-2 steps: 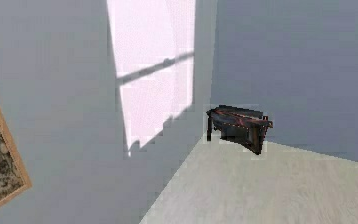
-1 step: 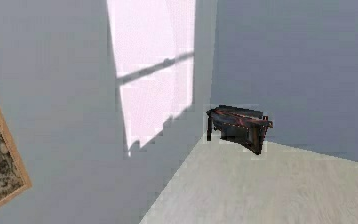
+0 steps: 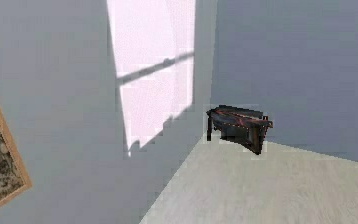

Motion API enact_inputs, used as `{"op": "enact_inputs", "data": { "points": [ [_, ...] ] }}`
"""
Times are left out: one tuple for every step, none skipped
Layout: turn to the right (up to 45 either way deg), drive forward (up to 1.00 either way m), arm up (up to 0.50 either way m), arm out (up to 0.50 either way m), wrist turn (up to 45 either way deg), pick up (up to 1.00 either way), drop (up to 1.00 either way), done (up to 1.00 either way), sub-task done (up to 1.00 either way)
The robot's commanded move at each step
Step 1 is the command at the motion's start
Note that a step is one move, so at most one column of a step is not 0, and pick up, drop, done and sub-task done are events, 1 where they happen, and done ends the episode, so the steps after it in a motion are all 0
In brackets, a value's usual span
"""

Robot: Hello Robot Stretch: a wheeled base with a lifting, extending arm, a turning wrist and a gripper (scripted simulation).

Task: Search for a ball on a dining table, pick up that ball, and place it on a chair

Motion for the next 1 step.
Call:
{"op": "enact_inputs", "data": {
  "points": [
    [0.0, 0.00, 0.00, 0.00, 45.0, 0.00, 0.00, 0.00, 0.00]
  ]
}}
